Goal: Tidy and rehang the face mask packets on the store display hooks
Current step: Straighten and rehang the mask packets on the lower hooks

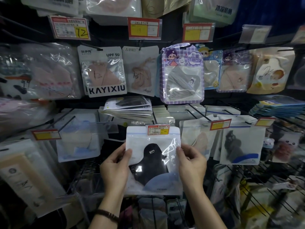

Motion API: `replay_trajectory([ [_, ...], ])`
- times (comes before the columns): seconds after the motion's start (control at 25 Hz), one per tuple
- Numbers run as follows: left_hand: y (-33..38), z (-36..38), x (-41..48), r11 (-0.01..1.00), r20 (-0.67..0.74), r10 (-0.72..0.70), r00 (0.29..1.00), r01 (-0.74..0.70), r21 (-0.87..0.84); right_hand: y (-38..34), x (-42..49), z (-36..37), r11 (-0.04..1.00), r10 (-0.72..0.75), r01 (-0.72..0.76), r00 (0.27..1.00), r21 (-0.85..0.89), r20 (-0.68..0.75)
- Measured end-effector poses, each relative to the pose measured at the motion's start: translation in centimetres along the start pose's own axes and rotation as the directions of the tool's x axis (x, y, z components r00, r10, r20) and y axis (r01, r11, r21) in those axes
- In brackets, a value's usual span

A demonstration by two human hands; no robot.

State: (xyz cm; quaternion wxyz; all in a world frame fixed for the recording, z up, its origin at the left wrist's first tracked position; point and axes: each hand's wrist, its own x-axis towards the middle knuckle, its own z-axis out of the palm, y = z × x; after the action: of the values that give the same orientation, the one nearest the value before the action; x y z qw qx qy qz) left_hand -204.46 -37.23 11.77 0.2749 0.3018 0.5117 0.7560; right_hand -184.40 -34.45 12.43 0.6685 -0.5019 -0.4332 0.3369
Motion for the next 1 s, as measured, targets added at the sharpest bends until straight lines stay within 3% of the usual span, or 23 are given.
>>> replay_trajectory([
  [0.32,-1.3,0.3,-3.4,0.980,0.086,-0.064,0.994,0.079,-0.182,0.6,-1.9,-3.2,0.982,0.031,-0.014,0.996,0.186,-0.089],
  [0.6,-2.9,4.5,-5.7,0.997,0.183,-0.060,0.981,0.069,-0.039,1.8,0.2,-7.9,0.989,0.066,-0.033,0.972,0.146,-0.226],
  [1.0,-3.7,11.6,-7.6,0.998,0.192,-0.026,0.981,0.016,0.054,1.7,6.5,-13.1,0.994,0.052,-0.032,0.979,0.104,-0.196],
])
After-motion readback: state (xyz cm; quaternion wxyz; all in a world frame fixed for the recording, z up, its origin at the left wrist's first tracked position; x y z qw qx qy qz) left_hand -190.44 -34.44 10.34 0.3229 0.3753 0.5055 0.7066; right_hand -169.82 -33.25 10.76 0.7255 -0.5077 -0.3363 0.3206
